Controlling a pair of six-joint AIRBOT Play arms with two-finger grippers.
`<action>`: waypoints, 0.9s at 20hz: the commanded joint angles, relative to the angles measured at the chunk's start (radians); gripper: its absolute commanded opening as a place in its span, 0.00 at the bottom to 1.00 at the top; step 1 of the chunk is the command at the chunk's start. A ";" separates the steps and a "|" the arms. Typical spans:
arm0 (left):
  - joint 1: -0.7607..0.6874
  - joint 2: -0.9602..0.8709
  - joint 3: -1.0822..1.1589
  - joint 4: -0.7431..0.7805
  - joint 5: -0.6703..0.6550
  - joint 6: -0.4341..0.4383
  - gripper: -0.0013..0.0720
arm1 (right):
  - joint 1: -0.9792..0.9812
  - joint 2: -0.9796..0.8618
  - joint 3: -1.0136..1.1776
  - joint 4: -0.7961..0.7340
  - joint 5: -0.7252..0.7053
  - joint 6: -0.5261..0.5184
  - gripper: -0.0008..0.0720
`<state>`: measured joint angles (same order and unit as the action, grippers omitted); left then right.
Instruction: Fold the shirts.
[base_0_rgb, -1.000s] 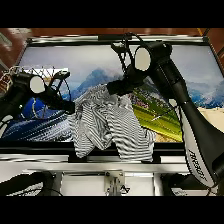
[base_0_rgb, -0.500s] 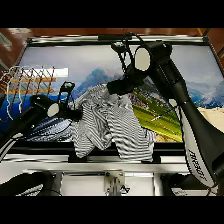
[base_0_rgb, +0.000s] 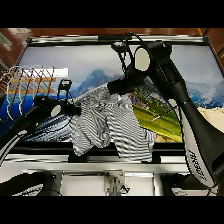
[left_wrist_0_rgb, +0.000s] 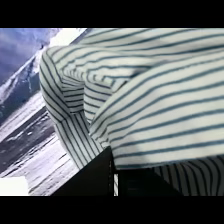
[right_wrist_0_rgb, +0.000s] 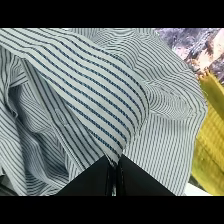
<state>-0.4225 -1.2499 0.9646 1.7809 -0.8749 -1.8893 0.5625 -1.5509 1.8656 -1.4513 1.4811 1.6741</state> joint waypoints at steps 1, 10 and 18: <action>0.005 0.040 0.053 0.008 -0.086 0.132 0.09 | -0.001 0.000 0.001 -0.064 0.001 0.000 0.11; 0.053 0.061 0.029 -0.185 -0.074 0.290 0.56 | -0.001 0.007 0.001 -0.129 0.004 0.007 0.11; 0.105 0.039 0.025 -0.235 0.206 0.243 0.49 | -0.001 0.006 0.001 -0.129 0.007 0.009 0.11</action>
<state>-0.3283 -1.2068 0.9924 1.5700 -0.7746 -1.6363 0.5613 -1.5448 1.8656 -1.5787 1.4864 1.6821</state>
